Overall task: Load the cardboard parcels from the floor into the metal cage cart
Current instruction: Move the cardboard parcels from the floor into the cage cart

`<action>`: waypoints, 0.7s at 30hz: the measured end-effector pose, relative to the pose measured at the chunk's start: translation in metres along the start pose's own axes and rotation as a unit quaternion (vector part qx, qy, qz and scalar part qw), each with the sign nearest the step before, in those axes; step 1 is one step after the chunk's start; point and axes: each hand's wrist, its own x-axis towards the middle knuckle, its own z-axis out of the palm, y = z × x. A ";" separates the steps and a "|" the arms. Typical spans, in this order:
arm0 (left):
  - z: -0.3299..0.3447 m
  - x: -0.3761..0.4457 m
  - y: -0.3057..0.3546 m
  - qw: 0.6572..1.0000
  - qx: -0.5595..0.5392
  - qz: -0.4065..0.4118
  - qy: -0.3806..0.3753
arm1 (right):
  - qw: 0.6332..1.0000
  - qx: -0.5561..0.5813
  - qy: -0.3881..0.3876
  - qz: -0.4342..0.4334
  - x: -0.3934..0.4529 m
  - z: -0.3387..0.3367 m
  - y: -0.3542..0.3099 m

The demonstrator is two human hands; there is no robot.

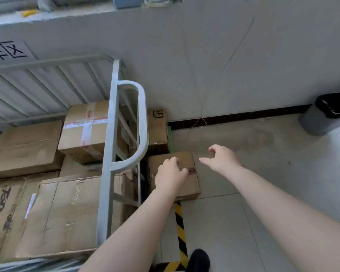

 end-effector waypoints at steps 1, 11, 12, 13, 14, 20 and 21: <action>0.015 0.010 -0.011 1.000 0.003 -0.026 -0.011 | 1.000 0.005 -0.015 0.013 0.012 0.014 0.012; 0.161 0.160 -0.122 0.979 0.037 -0.198 -0.031 | 0.987 0.044 -0.117 0.101 0.169 0.192 0.107; 0.173 0.175 -0.135 0.976 0.031 -0.213 -0.024 | 0.985 0.061 -0.121 0.109 0.185 0.211 0.113; 0.184 0.191 -0.147 0.973 0.026 -0.229 -0.013 | 0.982 0.079 -0.123 0.117 0.201 0.230 0.119; 0.193 0.205 -0.160 0.969 0.022 -0.246 0.000 | 0.980 0.094 -0.120 0.125 0.216 0.247 0.123; 0.227 0.278 -0.224 0.930 -0.064 -0.355 0.063 | 0.971 0.159 -0.057 0.170 0.285 0.314 0.149; 0.232 0.285 -0.232 0.925 -0.076 -0.367 0.063 | 0.968 0.171 -0.054 0.176 0.291 0.321 0.152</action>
